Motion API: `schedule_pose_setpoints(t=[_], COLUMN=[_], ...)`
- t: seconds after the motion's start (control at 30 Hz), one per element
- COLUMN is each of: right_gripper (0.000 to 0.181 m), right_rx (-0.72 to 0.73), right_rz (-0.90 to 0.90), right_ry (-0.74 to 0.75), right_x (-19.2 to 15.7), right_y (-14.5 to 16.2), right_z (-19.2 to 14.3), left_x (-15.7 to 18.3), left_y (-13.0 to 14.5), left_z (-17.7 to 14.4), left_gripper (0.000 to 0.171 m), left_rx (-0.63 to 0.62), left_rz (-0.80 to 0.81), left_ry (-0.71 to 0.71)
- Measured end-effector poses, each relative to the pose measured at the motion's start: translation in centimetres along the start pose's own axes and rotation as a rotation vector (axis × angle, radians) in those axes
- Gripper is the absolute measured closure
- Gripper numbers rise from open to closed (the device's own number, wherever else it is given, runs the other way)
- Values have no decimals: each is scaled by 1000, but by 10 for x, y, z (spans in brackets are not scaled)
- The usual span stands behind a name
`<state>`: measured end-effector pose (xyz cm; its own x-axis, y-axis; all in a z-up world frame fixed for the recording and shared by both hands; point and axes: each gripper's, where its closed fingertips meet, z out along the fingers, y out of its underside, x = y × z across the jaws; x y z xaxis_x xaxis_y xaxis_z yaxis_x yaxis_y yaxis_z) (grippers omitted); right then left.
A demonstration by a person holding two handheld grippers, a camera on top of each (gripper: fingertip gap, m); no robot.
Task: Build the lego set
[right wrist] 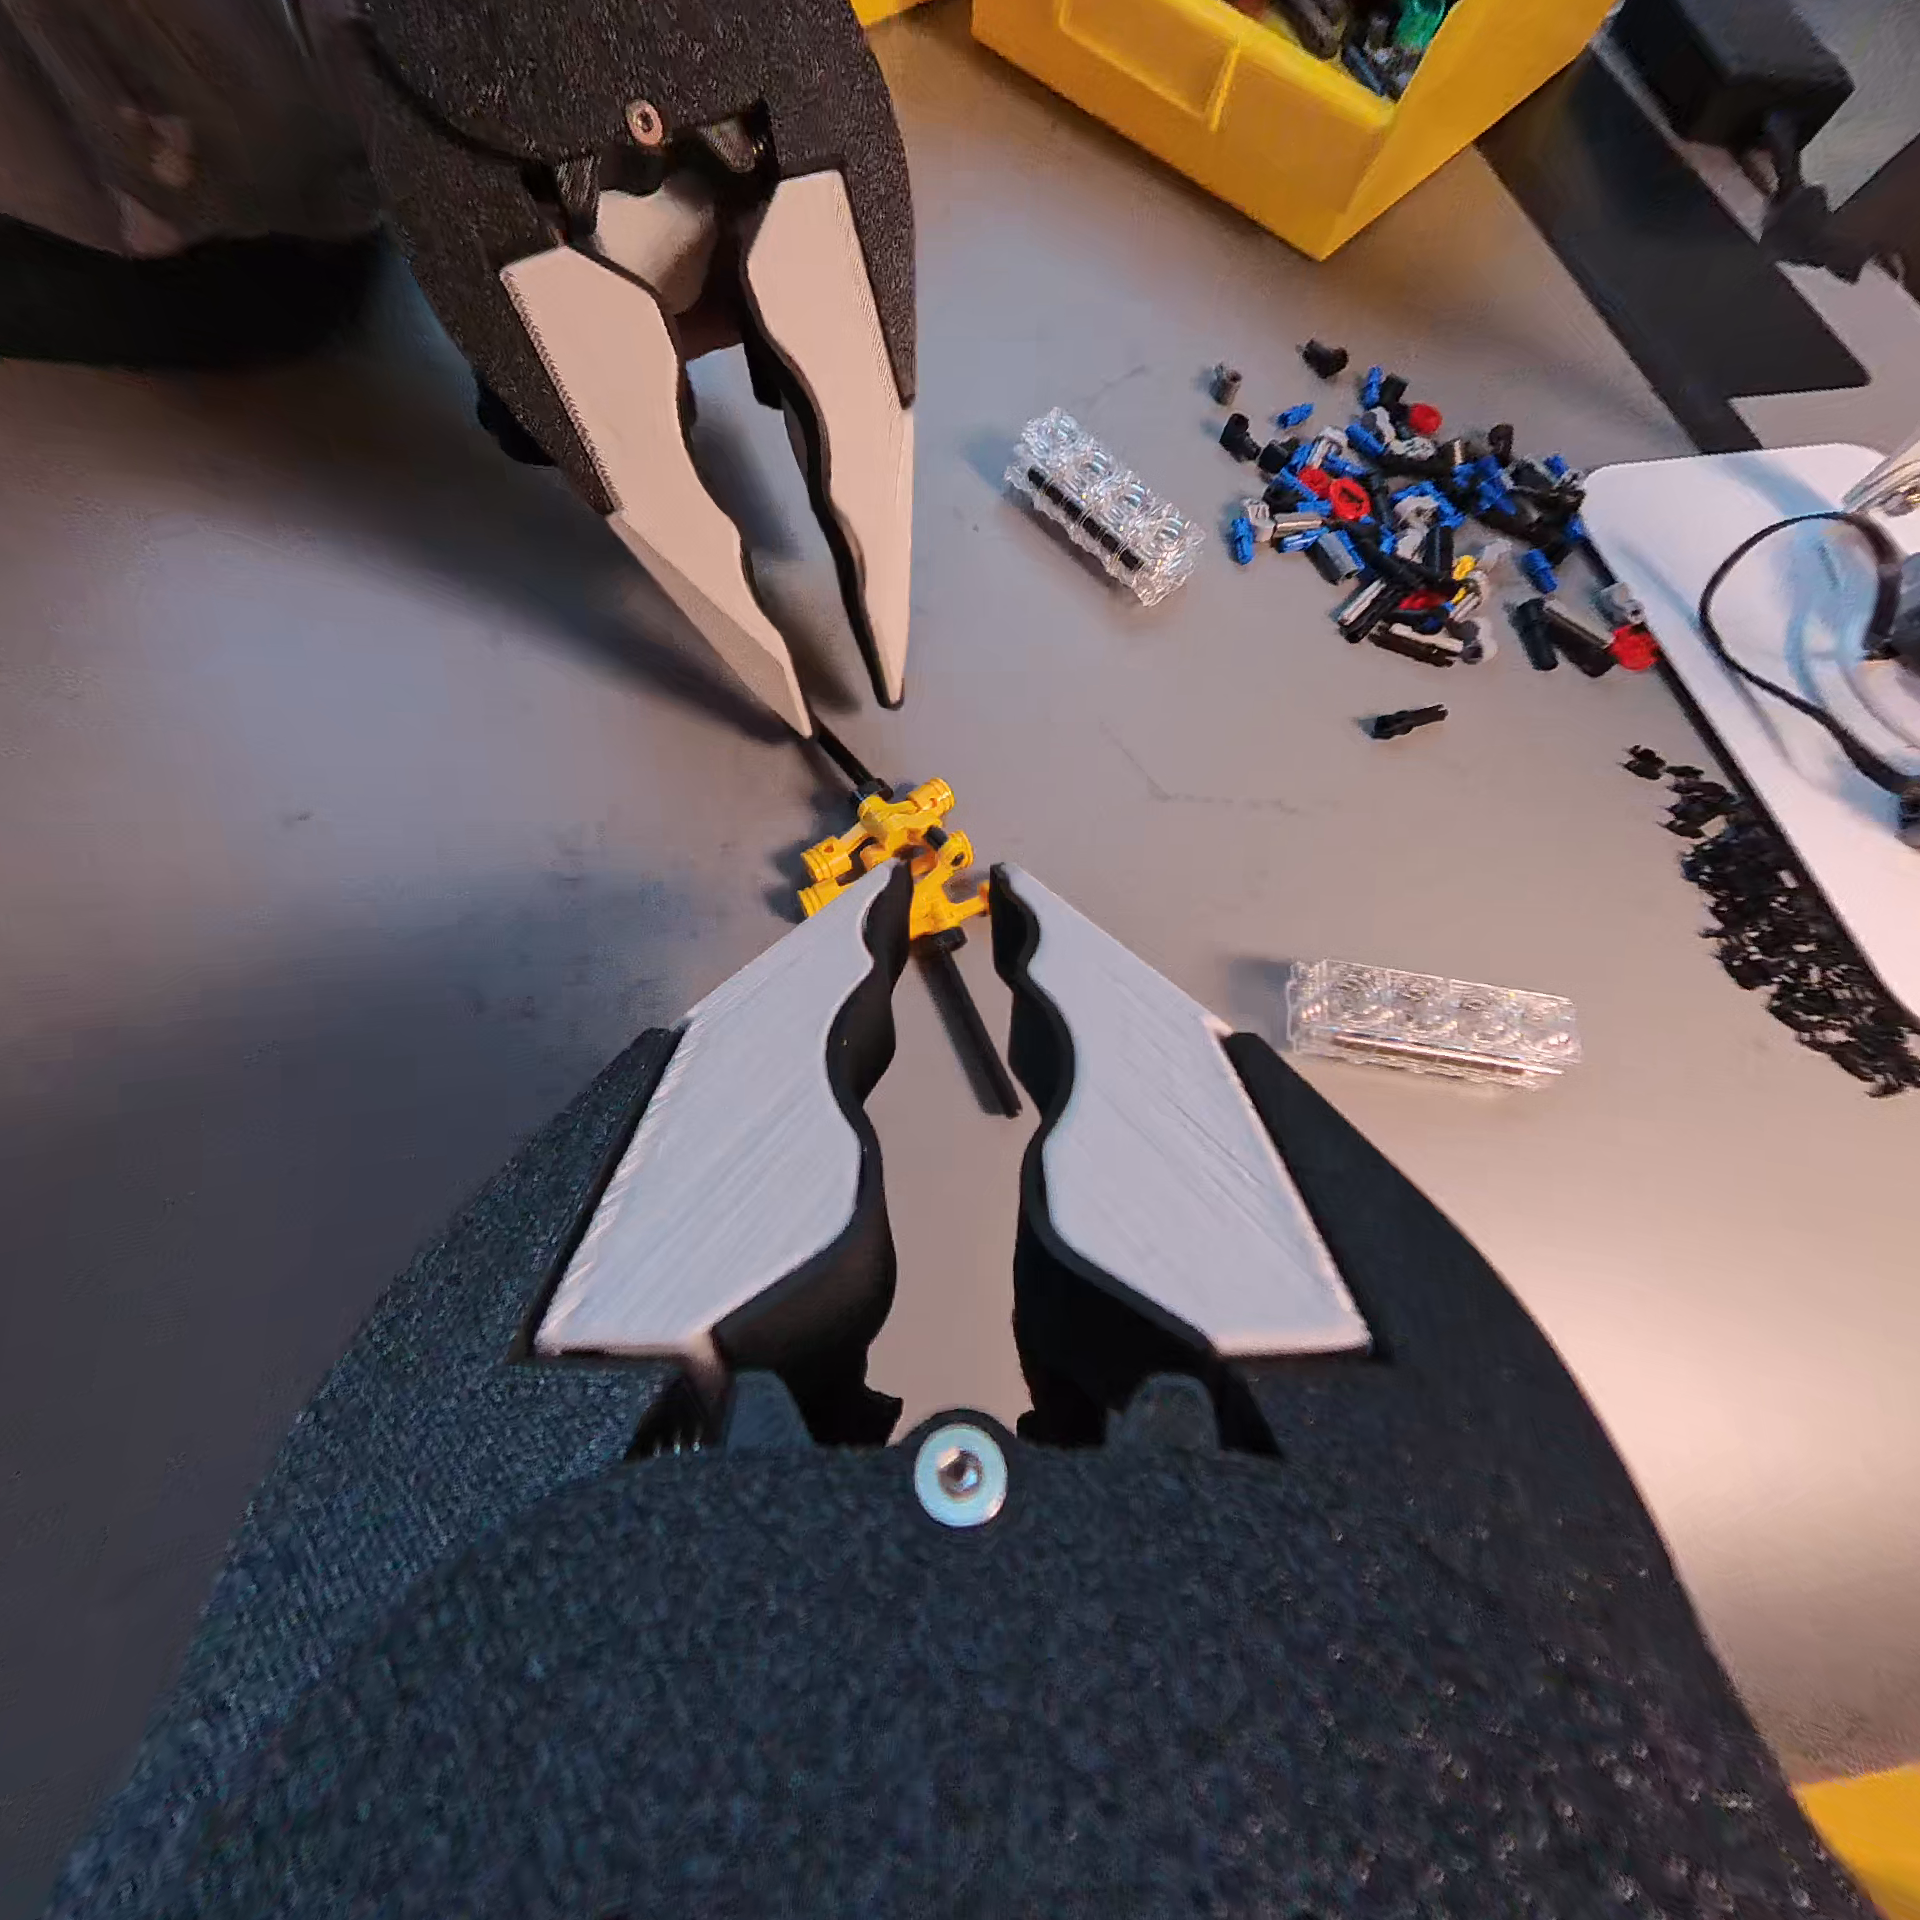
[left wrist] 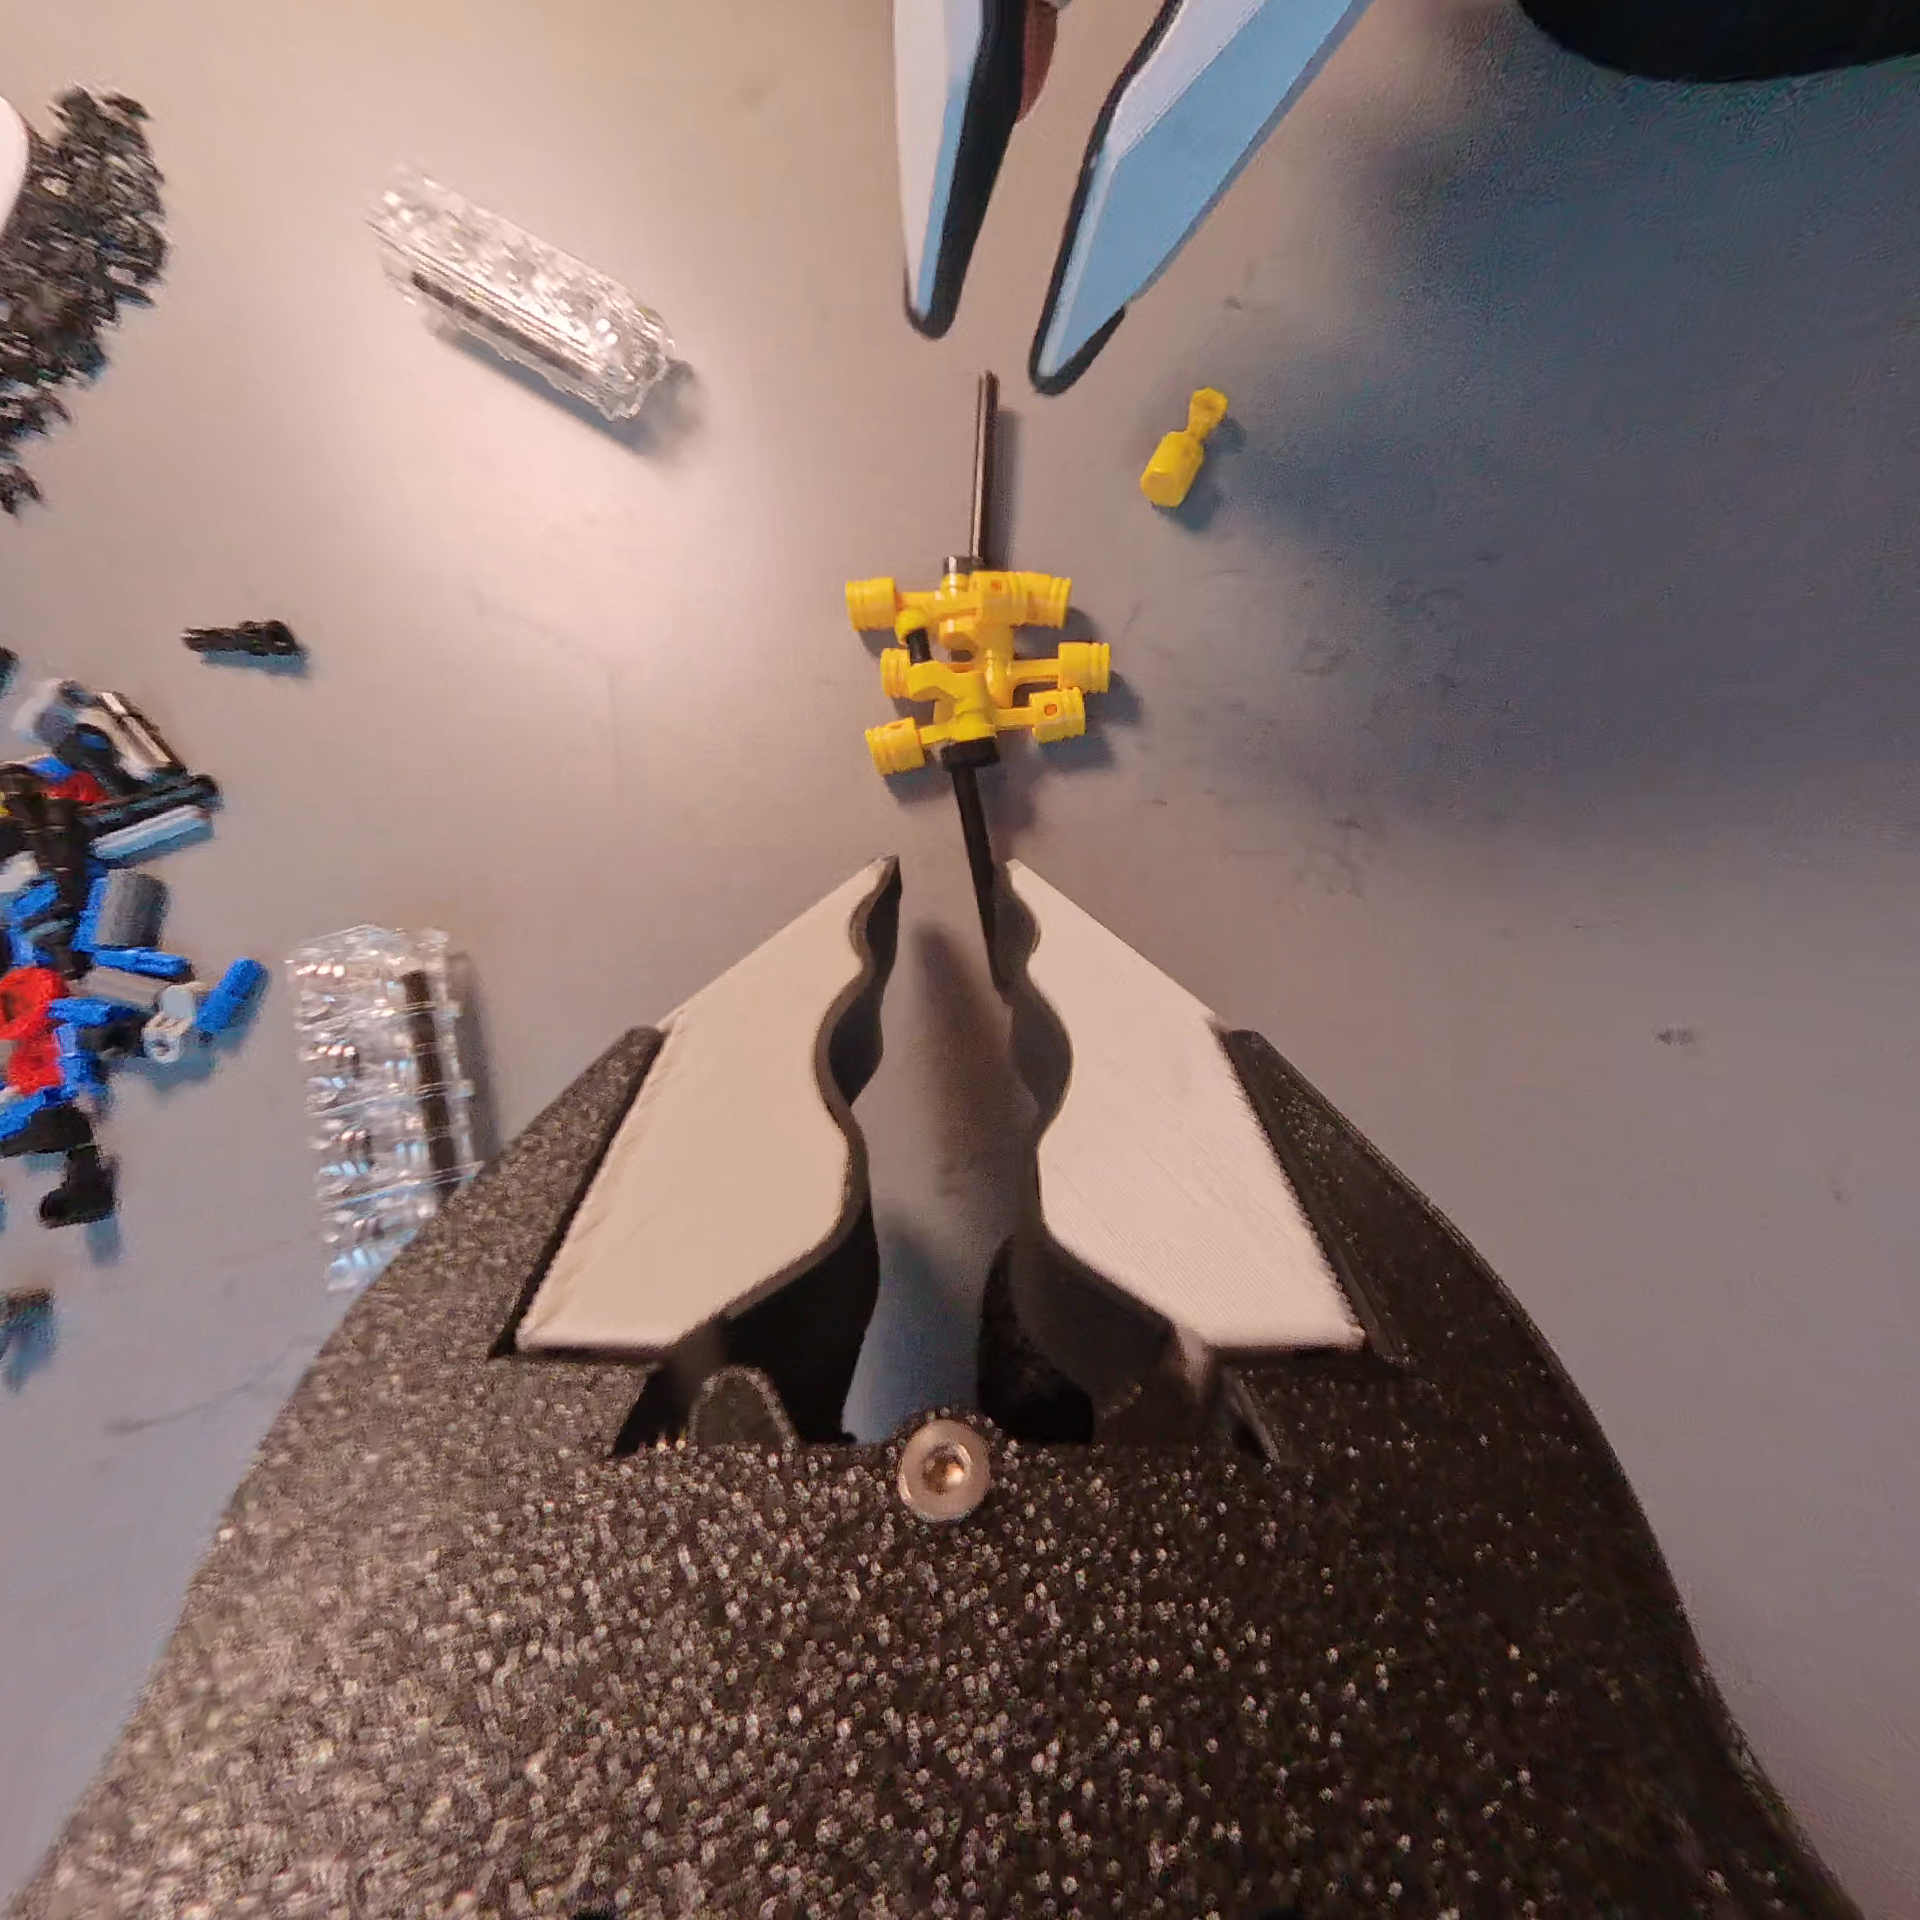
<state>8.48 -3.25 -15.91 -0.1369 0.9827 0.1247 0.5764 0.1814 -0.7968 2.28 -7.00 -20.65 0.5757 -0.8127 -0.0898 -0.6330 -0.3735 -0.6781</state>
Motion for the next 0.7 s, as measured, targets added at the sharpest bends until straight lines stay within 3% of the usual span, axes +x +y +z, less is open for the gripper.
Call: schedule_pose_setpoints(t=[0.5, 0.7], right_gripper=[174, 172], right_rx=[-71, 62], right_rz=[102, 106], right_ry=[-70, -37], right_x=[-1, 9], right_y=[21, 3], right_z=[35, 19], left_x=[4, -6], left_y=[-12, -33], left_z=[18, 9], left_gripper=[168, 168], left_rx=[55, 189], left_rz=[-84, -97], left_ry=[53, 23])
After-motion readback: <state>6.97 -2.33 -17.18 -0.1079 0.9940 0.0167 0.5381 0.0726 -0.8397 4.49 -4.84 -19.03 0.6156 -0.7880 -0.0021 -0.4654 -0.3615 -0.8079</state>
